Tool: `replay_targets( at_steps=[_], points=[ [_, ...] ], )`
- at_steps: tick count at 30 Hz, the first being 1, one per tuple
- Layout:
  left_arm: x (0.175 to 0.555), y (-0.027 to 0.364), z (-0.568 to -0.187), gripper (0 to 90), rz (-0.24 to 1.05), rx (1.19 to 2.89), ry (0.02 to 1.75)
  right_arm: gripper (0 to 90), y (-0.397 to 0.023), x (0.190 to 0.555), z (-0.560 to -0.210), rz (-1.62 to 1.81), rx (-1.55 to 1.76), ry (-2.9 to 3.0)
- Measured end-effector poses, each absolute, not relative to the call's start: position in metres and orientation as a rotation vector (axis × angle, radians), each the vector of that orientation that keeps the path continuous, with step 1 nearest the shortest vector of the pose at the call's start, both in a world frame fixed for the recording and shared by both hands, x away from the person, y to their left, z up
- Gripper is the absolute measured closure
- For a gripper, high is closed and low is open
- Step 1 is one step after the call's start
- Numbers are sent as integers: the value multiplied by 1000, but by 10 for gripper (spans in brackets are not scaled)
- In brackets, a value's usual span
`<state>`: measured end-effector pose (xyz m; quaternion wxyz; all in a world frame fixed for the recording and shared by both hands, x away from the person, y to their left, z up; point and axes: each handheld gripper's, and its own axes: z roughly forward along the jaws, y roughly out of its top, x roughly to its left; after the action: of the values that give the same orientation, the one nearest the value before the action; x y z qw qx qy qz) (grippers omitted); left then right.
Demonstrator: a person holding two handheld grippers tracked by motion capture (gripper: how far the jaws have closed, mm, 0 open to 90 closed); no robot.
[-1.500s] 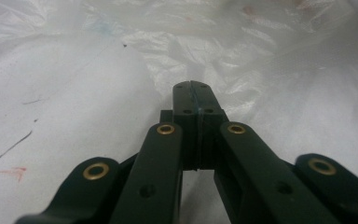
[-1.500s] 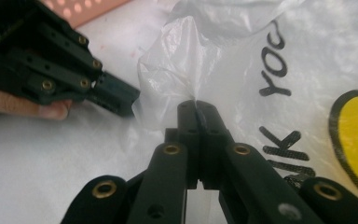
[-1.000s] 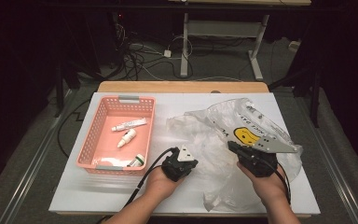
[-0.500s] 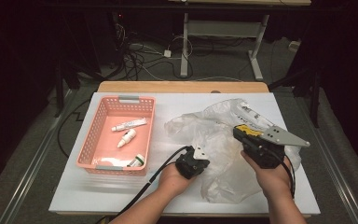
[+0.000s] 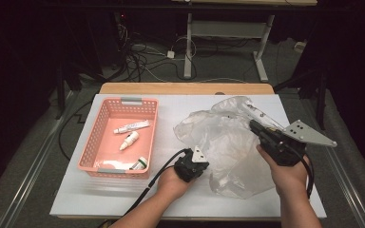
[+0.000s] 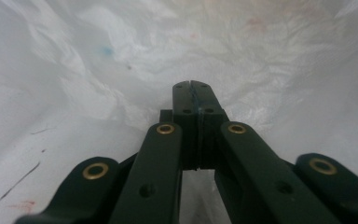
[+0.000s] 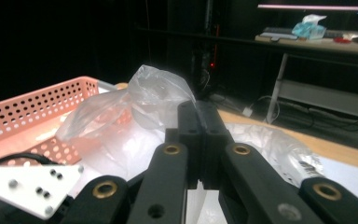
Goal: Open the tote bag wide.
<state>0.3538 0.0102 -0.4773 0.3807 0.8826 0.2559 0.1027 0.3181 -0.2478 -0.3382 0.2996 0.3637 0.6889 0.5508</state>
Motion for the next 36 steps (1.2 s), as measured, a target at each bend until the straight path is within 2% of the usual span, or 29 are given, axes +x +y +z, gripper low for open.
replay_targets(
  at_steps=[10,16,22,24,26,31,33,36],
  points=[
    [331,33,-455,744,178,2107,613,900,-243,321,-362,1483,985,1854],
    [318,52,-439,592,156,2067,616,900,-241,321,-364,1486,978,1864],
    [310,62,-427,381,163,2057,589,900,-240,321,-368,1487,984,1878],
    [310,65,-425,330,156,2048,579,900,-241,322,-369,1488,980,1881],
    [308,69,-422,322,160,2041,565,900,-242,321,-369,1497,987,1880],
    [304,77,-414,140,157,2039,586,900,-245,321,-368,1502,986,1875],
    [303,82,-412,128,179,2041,582,900,-245,322,-368,1507,992,1872],
    [303,89,-409,39,187,2035,606,900,-246,321,-368,1511,999,1869]
  ],
)
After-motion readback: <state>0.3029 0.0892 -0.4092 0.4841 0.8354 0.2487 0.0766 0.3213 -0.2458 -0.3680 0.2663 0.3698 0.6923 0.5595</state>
